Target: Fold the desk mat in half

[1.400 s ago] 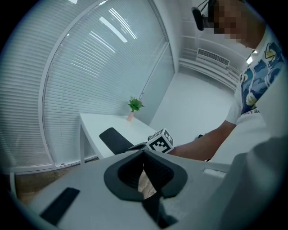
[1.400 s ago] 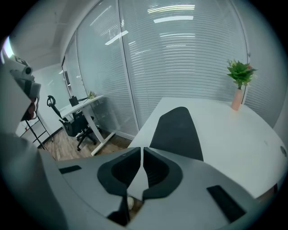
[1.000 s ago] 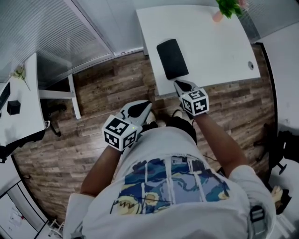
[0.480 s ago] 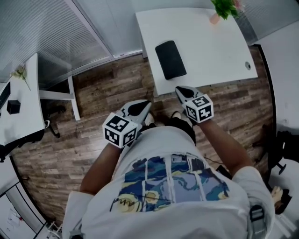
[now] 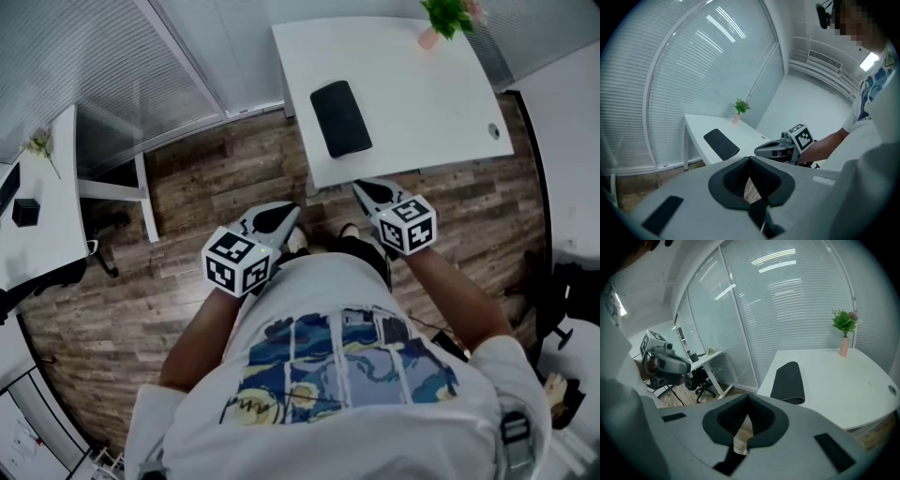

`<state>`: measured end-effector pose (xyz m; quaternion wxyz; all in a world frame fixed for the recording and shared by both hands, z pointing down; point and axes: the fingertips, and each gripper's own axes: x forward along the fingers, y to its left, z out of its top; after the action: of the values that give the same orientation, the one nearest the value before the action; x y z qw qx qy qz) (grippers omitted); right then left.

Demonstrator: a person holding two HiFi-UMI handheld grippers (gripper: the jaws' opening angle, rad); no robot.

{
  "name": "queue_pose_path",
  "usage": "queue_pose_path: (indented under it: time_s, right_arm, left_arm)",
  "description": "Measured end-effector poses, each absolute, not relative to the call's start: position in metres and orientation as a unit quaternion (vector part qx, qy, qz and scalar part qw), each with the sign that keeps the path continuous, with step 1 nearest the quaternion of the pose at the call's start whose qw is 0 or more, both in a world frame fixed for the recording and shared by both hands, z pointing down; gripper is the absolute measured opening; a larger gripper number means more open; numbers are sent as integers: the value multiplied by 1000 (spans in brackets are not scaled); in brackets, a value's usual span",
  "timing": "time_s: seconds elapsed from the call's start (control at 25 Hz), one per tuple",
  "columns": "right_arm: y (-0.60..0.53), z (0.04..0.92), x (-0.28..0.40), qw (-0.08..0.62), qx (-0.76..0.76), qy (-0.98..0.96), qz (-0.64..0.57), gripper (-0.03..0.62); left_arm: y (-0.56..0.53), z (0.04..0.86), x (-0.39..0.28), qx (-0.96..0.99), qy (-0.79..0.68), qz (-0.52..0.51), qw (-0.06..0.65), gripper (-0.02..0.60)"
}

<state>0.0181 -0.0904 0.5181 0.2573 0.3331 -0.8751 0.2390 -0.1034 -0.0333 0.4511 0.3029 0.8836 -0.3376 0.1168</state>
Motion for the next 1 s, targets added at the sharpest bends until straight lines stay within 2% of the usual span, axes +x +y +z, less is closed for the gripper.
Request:
queue_pose_path:
  time_s: [1.0]
  right_arm:
    - [-81,498,20,250,321,-890,205,0]
  left_arm:
    - [-33,456,-101,873,-355,118,313,3]
